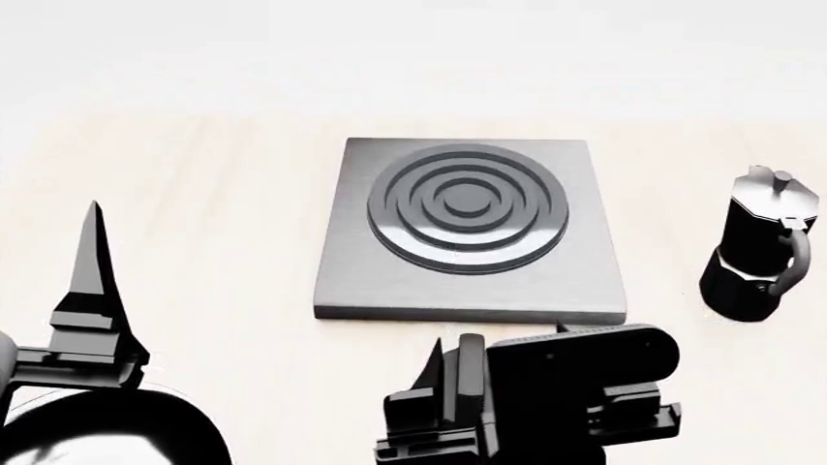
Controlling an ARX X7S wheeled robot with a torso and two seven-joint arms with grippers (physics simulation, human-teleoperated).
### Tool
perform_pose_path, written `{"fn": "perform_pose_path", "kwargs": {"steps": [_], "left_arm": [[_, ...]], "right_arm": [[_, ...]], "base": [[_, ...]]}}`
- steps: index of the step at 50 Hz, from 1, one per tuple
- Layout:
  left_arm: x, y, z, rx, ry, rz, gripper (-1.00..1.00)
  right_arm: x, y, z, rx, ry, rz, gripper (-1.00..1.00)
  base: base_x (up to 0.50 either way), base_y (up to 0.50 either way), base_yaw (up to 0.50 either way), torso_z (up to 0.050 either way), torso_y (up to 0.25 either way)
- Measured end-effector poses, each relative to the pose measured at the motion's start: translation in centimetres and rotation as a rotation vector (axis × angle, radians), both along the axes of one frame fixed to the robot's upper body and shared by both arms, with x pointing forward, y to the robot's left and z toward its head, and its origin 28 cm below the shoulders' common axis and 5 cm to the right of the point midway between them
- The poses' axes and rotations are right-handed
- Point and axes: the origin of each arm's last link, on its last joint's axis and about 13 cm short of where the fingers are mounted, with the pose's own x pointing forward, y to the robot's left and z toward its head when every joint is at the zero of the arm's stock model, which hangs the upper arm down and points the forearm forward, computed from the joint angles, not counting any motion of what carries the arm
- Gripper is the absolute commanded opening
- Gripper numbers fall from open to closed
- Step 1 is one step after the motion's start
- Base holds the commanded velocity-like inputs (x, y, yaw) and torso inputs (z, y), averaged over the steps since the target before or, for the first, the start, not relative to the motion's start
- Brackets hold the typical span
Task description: Turn on the stove.
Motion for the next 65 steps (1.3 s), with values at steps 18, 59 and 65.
{"fn": "perform_pose_path", "kwargs": {"steps": [18, 59, 65], "left_arm": [[0.0, 0.0, 0.0, -0.001, 0.001, 0.000, 1.00], [0.2, 0.0, -0.2, 0.001, 0.002, 0.003, 1.00], [0.2, 0.0, -0.2, 0.002, 0.002, 0.003, 1.00]], "right_arm": [[0.9, 0.4, -1.0, -0.004, 0.055, -0.024, 1.00], [2.7, 0.4, -4.3, -0.003, 0.147, -0.037, 1.00], [2.9, 0.3, -4.6, -0.004, 0.155, -0.037, 1.00]], "base": [[0.00, 0.00, 0.00, 0.000, 0.000], [0.00, 0.00, 0.00, 0.000, 0.000], [0.00, 0.00, 0.00, 0.000, 0.000]]}}
